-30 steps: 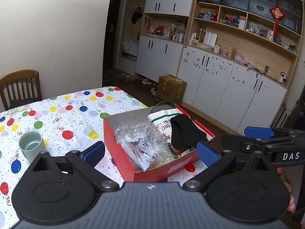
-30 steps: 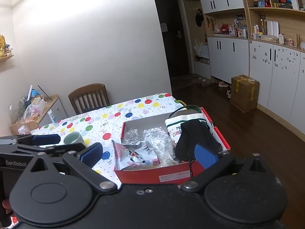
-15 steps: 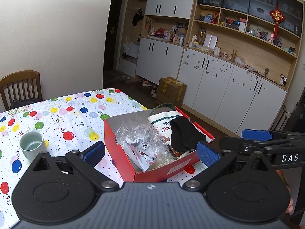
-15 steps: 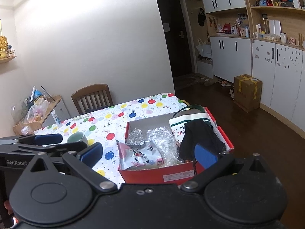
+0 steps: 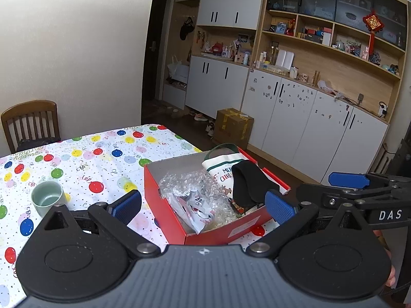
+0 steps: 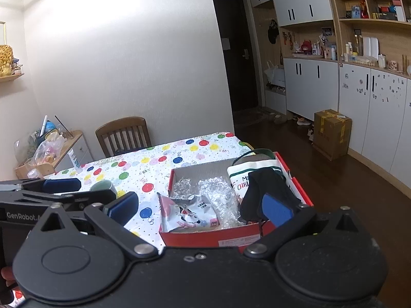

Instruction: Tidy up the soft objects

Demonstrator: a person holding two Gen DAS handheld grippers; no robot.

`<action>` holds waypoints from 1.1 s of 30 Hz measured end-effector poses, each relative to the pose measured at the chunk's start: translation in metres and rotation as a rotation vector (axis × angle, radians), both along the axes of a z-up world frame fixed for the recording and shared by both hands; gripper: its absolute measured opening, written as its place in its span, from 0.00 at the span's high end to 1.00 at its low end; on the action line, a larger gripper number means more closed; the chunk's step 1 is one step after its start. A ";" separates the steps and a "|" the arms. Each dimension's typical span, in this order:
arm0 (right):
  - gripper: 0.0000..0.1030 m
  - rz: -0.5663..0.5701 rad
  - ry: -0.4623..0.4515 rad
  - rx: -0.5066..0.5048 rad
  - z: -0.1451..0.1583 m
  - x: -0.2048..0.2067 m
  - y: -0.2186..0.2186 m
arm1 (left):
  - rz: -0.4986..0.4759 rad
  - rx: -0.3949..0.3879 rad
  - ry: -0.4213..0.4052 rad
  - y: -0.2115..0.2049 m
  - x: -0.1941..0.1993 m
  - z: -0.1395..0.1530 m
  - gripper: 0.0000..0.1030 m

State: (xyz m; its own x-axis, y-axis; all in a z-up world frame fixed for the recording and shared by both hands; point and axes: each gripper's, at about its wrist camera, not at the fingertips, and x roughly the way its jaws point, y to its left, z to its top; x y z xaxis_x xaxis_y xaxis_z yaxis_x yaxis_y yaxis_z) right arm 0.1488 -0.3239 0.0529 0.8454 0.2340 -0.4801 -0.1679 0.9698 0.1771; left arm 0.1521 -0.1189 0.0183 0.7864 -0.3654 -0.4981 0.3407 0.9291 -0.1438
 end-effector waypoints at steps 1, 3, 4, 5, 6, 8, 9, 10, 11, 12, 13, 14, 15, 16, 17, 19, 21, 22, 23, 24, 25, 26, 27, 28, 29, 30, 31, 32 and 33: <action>0.00 -0.002 -0.005 -0.002 0.000 -0.001 0.001 | 0.000 -0.001 0.000 0.000 0.000 0.000 0.00; 0.00 -0.006 -0.021 -0.010 0.001 -0.003 0.002 | 0.001 -0.003 -0.001 0.001 -0.001 0.001 0.00; 0.00 -0.009 -0.029 -0.016 0.001 -0.005 0.003 | 0.001 -0.003 -0.003 0.001 -0.001 0.000 0.00; 0.00 -0.011 -0.035 -0.020 0.001 -0.006 0.004 | 0.002 -0.003 -0.005 0.002 -0.001 0.000 0.00; 0.00 -0.013 -0.042 -0.022 0.002 -0.007 0.004 | 0.002 -0.001 -0.007 0.002 -0.001 0.001 0.00; 0.00 -0.015 -0.050 -0.025 0.002 -0.008 0.005 | 0.000 -0.006 -0.009 0.003 -0.002 0.001 0.00; 0.00 -0.015 -0.051 -0.027 0.002 -0.009 0.006 | 0.000 -0.008 -0.010 0.003 -0.002 0.001 0.00; 0.00 -0.015 -0.051 -0.029 0.002 -0.009 0.007 | 0.000 -0.010 -0.012 0.004 -0.002 0.001 0.00; 0.00 -0.016 -0.052 -0.029 0.002 -0.009 0.007 | -0.001 -0.011 -0.014 0.005 -0.002 0.001 0.00; 0.00 -0.017 -0.052 -0.031 0.002 -0.009 0.007 | -0.001 -0.012 -0.016 0.005 -0.002 0.001 0.00; 0.00 -0.018 -0.053 -0.031 0.002 -0.009 0.007 | -0.001 -0.012 -0.018 0.006 -0.002 0.001 0.00; 0.00 -0.022 -0.054 -0.030 0.002 -0.010 0.007 | -0.001 -0.013 -0.020 0.007 -0.002 0.001 0.00; 0.00 -0.025 -0.054 -0.026 0.003 -0.010 0.007 | -0.004 -0.017 -0.022 0.007 -0.003 0.001 0.00; 0.00 -0.027 -0.054 -0.023 0.003 -0.010 0.007 | -0.007 -0.019 -0.023 0.008 -0.003 0.001 0.00; 0.00 -0.027 -0.055 -0.021 0.003 -0.010 0.007 | -0.008 -0.017 -0.024 0.008 -0.003 0.001 0.00; 0.00 -0.027 -0.058 -0.022 0.003 -0.011 0.008 | -0.006 -0.013 -0.026 0.009 -0.003 0.001 0.00; 0.00 -0.027 -0.056 -0.021 0.003 -0.010 0.008 | -0.007 -0.013 -0.033 0.010 -0.004 0.001 0.00; 0.00 -0.028 -0.056 -0.021 0.003 -0.010 0.008 | -0.008 -0.013 -0.034 0.011 -0.004 0.001 0.00; 0.00 -0.028 -0.057 -0.022 0.003 -0.010 0.008 | -0.008 -0.014 -0.036 0.012 -0.004 0.001 0.00; 0.00 -0.029 -0.058 -0.022 0.003 -0.010 0.008 | -0.009 -0.015 -0.037 0.012 -0.004 0.001 0.00; 0.00 -0.031 -0.060 -0.022 0.004 -0.010 0.009 | -0.010 -0.016 -0.038 0.013 -0.004 0.001 0.00; 0.00 -0.031 -0.061 -0.022 0.004 -0.010 0.009 | -0.012 -0.018 -0.038 0.014 -0.004 0.001 0.00; 0.00 -0.031 -0.059 -0.022 0.004 -0.010 0.009 | -0.014 -0.019 -0.037 0.014 -0.004 0.001 0.00; 0.00 -0.031 -0.059 -0.023 0.004 -0.010 0.010 | -0.015 -0.021 -0.037 0.015 -0.004 0.001 0.00; 0.00 -0.031 -0.060 -0.023 0.004 -0.010 0.011 | -0.017 -0.022 -0.037 0.015 -0.004 0.000 0.00; 0.00 -0.030 -0.060 -0.023 0.004 -0.010 0.010 | -0.016 -0.021 -0.036 0.015 -0.004 0.000 0.00; 0.00 -0.029 -0.059 -0.024 0.005 -0.010 0.011 | -0.014 -0.020 -0.036 0.015 -0.004 0.000 0.00; 0.00 -0.028 -0.059 -0.025 0.005 -0.010 0.013 | -0.013 -0.020 -0.036 0.016 -0.003 0.000 0.00; 0.00 -0.026 -0.058 -0.026 0.005 -0.010 0.014 | -0.013 -0.021 -0.035 0.015 -0.003 0.000 0.00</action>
State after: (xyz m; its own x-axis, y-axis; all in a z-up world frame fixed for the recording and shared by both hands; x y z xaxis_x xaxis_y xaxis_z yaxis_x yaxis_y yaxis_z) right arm 0.1390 -0.3104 0.0580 0.8776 0.2002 -0.4355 -0.1522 0.9780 0.1429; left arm 0.1491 -0.1035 0.0180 0.7983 -0.3855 -0.4627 0.3576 0.9216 -0.1508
